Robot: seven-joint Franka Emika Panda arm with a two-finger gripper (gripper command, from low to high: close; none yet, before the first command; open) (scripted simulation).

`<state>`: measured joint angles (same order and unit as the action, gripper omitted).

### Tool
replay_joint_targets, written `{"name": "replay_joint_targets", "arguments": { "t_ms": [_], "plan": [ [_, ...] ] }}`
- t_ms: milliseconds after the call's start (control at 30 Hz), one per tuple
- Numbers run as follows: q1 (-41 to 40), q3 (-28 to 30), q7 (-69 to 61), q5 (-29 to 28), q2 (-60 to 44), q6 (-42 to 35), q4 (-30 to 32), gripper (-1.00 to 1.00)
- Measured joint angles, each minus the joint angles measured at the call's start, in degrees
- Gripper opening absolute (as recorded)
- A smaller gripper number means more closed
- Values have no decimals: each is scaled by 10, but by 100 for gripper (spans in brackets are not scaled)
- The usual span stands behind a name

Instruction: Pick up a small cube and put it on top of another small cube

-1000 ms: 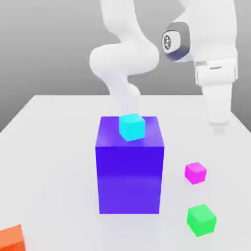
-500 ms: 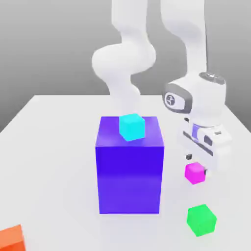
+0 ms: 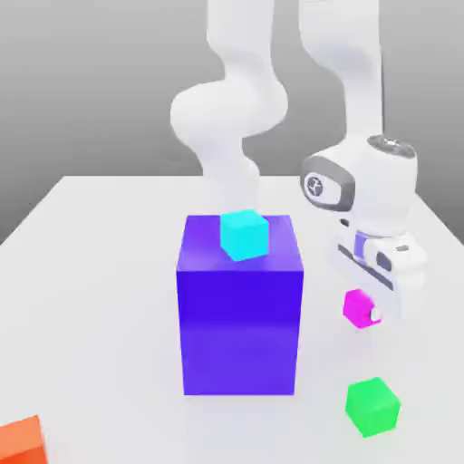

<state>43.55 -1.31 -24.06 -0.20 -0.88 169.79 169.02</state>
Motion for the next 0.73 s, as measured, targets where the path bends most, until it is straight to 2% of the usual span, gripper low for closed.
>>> {"name": "replay_joint_targets", "arguments": {
  "t_ms": [100,433,500,600,633,733],
  "plan": [
    [-17,10,25,3,28,-47,-19,-100],
    [-124,65,235,11,-34,-187,-220,-100],
    [-129,69,252,18,-62,-180,-242,-100],
    [-133,64,249,31,-120,-131,-251,-100],
    [-135,62,246,36,-137,-116,-252,100],
    [-135,62,246,36,-137,-116,-252,100]
  ]
}}
